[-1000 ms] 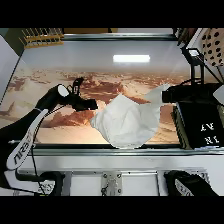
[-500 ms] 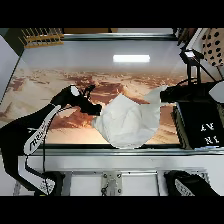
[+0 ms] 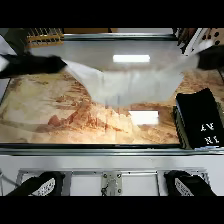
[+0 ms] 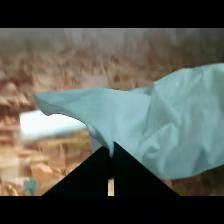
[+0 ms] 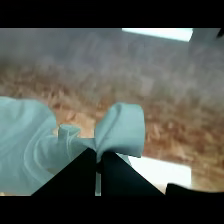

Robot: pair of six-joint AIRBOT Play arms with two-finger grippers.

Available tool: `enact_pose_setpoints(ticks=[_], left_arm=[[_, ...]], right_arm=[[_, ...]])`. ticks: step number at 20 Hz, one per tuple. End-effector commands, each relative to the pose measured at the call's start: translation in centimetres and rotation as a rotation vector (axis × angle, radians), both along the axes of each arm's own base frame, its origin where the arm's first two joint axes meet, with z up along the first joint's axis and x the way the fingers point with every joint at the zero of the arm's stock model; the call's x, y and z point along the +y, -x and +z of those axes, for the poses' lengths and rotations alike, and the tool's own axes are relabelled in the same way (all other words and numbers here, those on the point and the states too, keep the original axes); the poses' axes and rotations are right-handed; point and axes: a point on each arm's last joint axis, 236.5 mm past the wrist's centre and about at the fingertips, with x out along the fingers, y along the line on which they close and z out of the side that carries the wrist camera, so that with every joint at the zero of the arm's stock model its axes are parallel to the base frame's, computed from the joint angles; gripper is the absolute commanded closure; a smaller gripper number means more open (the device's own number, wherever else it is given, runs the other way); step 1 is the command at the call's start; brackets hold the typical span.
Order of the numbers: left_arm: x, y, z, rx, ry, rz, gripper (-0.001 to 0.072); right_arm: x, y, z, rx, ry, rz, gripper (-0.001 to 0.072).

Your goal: Fold the clothes and pants, and hang the long-sleeved shirts on hangers.

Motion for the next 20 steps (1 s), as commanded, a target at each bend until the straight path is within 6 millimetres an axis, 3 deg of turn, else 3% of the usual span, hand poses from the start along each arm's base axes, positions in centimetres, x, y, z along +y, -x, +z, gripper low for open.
enact_pose_setpoints(ticks=[1, 3, 5, 7, 9, 11, 13, 16, 20], left_arm=[[2.8, 9.8, 15.0, -0.403, -0.011, 0.102, 0.0698], [3.4, 14.3, 18.3, -0.528, -0.016, 0.146, 0.0698], [4.3, 16.9, 18.8, -0.586, -0.020, 0.201, 0.0698], [5.6, 17.4, 16.4, -0.549, -0.023, 0.262, 0.0698], [7.4, 16.1, 12.1, -0.447, 0.001, 0.332, 0.0699], [9.0, 14.2, 6.3, -0.302, 0.048, 0.389, 0.0698], [9.3, 12.5, 0.2, -0.151, 0.075, 0.390, 0.0698], [7.1, 10.8, -9.7, 0.124, 0.096, 0.301, 0.0698], [4.6, 9.3, -19.9, 0.358, 0.028, 0.210, 0.0698]], right_arm=[[-1.5, 5.3, 10.8, -0.308, 0.002, -0.053, 0.0701], [-1.6, 8.3, 13.1, -0.391, 0.001, -0.058, 0.0701], [-1.5, 10.4, 13.7, -0.412, 0.004, -0.056, 0.0701], [-1.7, 11.1, 12.7, -0.368, 0.020, -0.063, 0.0701], [-2.2, 10.8, 9.9, -0.253, 0.038, -0.078, 0.0701], [-2.4, 9.7, 4.8, -0.059, 0.035, -0.086, 0.0701], [-2.4, 8.5, -1.2, 0.156, 0.033, -0.081, 0.0701], [-2.4, 6.6, -10.6, 0.416, 0.039, -0.075, 0.0701], [-2.9, 6.8, -23.5, 0.695, 0.052, -0.086, 0.0696]])
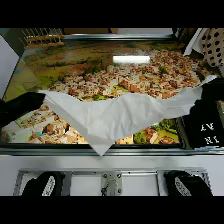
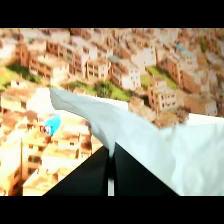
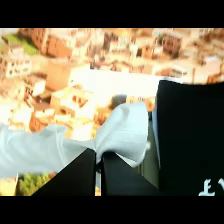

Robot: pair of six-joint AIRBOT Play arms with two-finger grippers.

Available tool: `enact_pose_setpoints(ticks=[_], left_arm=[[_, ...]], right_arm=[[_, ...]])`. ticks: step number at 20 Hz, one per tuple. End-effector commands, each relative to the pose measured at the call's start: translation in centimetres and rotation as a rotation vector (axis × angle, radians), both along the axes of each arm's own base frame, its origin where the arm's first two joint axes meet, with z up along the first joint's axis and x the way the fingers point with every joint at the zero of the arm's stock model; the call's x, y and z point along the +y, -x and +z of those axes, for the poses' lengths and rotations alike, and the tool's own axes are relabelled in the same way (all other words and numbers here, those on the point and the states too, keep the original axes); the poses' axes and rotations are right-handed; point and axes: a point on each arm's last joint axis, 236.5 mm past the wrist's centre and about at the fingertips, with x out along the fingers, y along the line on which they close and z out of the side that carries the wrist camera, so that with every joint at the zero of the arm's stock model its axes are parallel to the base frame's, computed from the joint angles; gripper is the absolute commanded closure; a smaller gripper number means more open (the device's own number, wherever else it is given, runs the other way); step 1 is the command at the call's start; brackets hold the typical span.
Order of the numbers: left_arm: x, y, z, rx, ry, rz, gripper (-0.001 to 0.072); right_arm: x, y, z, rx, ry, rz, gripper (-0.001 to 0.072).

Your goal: Fold the clothes and pants, and hang the long-sleeved shirts on hangers.

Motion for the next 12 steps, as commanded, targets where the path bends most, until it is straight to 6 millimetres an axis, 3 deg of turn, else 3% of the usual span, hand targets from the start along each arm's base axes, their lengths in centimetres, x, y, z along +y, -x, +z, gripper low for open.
enact_pose_setpoints(ticks=[1, 2, 3, 4, 6, 8, 12], left_arm=[[-1.8, -0.3, -9.0, 0.216, -0.019, -0.073, 0.0698], [-2.1, -0.5, -10.4, 0.258, -0.017, -0.083, 0.0698], [-2.3, -0.7, -11.6, 0.292, -0.013, -0.089, 0.0698], [-2.5, -0.9, -12.8, 0.327, -0.012, -0.095, 0.0698], [-2.6, -1.3, -14.5, 0.391, -0.005, -0.109, 0.0698], [-2.7, -1.9, -15.4, 0.429, -0.003, -0.120, 0.0698], [-2.7, -3.5, -15.5, 0.448, 0.000, -0.129, 0.0698]], right_arm=[[-0.4, 1.3, -10.7, 0.241, 0.006, -0.013, 0.0679], [-0.4, 1.5, -12.1, 0.267, 0.004, -0.014, 0.0494], [-0.1, 1.1, -12.7, 0.272, -0.007, -0.012, 0.0211], [0.2, 0.3, -12.7, 0.254, -0.025, -0.009, 0.0156], [2.1, -1.9, -12.6, 0.198, -0.116, 0.005, 0.0210], [4.3, -3.9, -13.5, 0.194, -0.212, 0.032, 0.0203], [6.4, -9.0, -18.3, 0.221, -0.313, 0.068, 0.0201]])
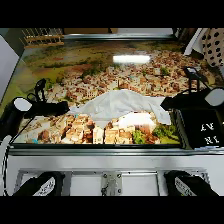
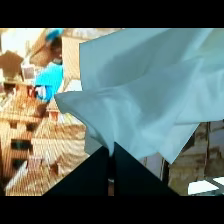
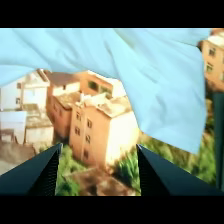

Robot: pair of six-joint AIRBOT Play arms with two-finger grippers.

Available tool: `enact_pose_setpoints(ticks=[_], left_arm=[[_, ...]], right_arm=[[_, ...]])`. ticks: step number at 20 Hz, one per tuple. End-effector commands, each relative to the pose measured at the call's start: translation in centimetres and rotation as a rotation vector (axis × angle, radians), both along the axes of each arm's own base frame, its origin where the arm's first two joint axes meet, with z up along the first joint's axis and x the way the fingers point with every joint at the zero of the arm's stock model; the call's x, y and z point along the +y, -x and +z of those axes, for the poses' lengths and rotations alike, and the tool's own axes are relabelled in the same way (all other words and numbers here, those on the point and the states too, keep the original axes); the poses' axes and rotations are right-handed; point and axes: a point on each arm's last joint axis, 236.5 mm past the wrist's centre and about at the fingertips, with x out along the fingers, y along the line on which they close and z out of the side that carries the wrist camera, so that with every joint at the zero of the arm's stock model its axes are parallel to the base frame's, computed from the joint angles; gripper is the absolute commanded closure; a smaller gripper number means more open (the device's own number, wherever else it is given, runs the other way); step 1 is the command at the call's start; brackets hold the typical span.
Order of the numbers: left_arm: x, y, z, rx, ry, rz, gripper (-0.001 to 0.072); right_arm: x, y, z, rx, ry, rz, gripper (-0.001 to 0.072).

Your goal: Fold the clothes and pants, and hang the long-sleeved shirts on hangers.

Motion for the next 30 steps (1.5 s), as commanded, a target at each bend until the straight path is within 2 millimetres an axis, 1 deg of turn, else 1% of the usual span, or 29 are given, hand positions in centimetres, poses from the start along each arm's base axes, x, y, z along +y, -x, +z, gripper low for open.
enact_pose_setpoints(ticks=[1, 4, 6, 8, 10, 12, 14, 16, 19, 20, 22, 23, 24, 25, 26, 27, 28, 29, 30], left_arm=[[-0.1, -1.0, -0.7, 0.030, 0.002, -0.012, 0.0698], [0.0, -0.9, -1.2, 0.037, 0.001, -0.008, 0.0698], [-0.1, -0.3, -2.0, 0.058, 0.003, -0.007, 0.0698], [-0.1, 0.4, -2.9, 0.084, 0.005, -0.008, 0.0698], [-0.2, 0.9, -3.3, 0.099, 0.006, -0.008, 0.0698], [-0.2, 0.9, -3.3, 0.099, 0.006, -0.008, 0.0698], [-0.1, 0.8, -3.3, 0.096, 0.005, -0.006, 0.0698], [-0.1, 0.8, -3.3, 0.094, 0.005, -0.005, 0.0698], [-0.1, 0.7, -3.3, 0.093, 0.004, -0.004, 0.0698], [-0.1, 0.7, -3.3, 0.093, 0.004, -0.004, 0.0698], [-0.1, 0.7, -3.3, 0.092, 0.004, -0.003, 0.0698], [-0.1, 0.7, -3.3, 0.092, 0.004, -0.003, 0.0698], [0.1, 0.6, -3.3, 0.089, 0.004, 0.002, 0.0698], [0.4, 0.4, -3.1, 0.079, 0.003, 0.013, 0.0698], [1.4, -0.2, -2.1, 0.042, -0.001, 0.044, 0.0698], [2.7, -1.1, -0.4, -0.010, -0.009, 0.077, 0.0698], [4.5, -2.2, 2.5, -0.087, -0.026, 0.116, 0.0699], [6.3, -3.1, 6.0, -0.174, -0.039, 0.160, 0.0698], [8.2, -3.5, 10.4, -0.273, -0.058, 0.201, 0.0698]], right_arm=[[1.9, -5.2, -3.8, -0.020, -0.101, 0.007, 0.0201], [3.1, -9.4, -7.1, -0.013, -0.139, 0.051, 0.0201], [4.0, -11.4, -9.1, 0.003, -0.155, 0.087, 0.0201], [4.9, -13.0, -10.6, 0.009, -0.149, 0.127, 0.0201], [6.0, -14.1, -11.4, 0.007, -0.149, 0.154, 0.0201], [7.3, -14.5, -11.7, 0.000, -0.138, 0.207, 0.0202], [8.3, -14.5, -11.9, -0.003, -0.131, 0.242, 0.0201], [8.9, -14.3, -12.1, -0.002, -0.125, 0.263, 0.0202], [8.9, -14.3, -12.1, -0.003, -0.125, 0.263, 0.0204], [8.9, -14.3, -12.1, -0.004, -0.125, 0.263, 0.0242], [8.9, -14.4, -12.0, -0.006, -0.125, 0.263, 0.0582], [8.9, -14.5, -11.8, -0.010, -0.125, 0.262, 0.0677], [8.8, -14.7, -11.1, -0.027, -0.125, 0.257, 0.0701], [8.7, -15.1, -9.7, -0.058, -0.122, 0.254, 0.0700], [8.3, -15.5, -7.4, -0.106, -0.116, 0.252, 0.0701], [7.7, -16.0, -4.4, -0.167, -0.098, 0.252, 0.0701], [6.7, -16.4, -0.3, -0.247, -0.074, 0.249, 0.0701], [5.7, -16.4, 4.0, -0.330, -0.064, 0.238, 0.0701], [4.6, -15.8, 9.0, -0.422, -0.052, 0.224, 0.0701]])
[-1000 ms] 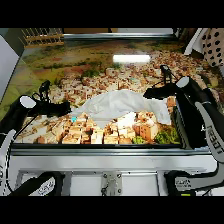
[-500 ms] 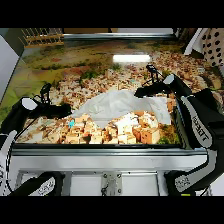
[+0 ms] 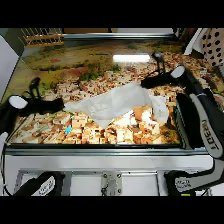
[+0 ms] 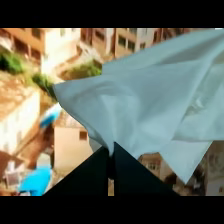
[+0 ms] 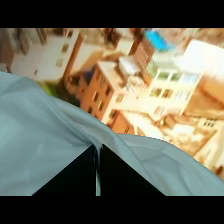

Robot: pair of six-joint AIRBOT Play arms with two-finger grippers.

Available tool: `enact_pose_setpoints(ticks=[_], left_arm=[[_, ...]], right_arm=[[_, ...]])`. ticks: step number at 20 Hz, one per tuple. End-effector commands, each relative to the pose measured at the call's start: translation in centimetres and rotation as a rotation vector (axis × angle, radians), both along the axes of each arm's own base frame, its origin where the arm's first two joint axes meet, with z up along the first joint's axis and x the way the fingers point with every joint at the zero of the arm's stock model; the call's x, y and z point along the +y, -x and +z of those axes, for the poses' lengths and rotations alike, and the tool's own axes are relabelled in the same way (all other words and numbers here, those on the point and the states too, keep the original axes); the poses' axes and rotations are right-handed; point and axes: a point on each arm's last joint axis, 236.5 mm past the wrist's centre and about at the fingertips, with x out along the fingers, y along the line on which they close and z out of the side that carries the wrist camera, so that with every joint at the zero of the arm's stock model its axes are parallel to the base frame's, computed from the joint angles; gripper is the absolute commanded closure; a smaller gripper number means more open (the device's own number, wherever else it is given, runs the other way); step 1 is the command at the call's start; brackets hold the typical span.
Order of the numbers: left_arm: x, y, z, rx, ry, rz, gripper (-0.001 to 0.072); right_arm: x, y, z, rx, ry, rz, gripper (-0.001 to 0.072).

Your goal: Fold the clothes and pants, and hang the long-sleeved shirts on hangers.

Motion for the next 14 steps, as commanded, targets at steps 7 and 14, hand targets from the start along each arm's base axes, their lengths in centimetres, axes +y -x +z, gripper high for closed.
enact_pose_setpoints(ticks=[7, 14], left_arm=[[5.5, 6.9, 33.1, -0.795, -0.242, 0.198, 0.0698], [1.9, 15.7, 40.9, -1.053, -0.311, 0.201, 0.0698]], right_arm=[[-6.2, 13.9, 34.0, -0.671, -0.041, -0.186, 0.0701], [-12.6, 24.1, 37.0, -0.702, 0.116, -0.481, 0.0702]])
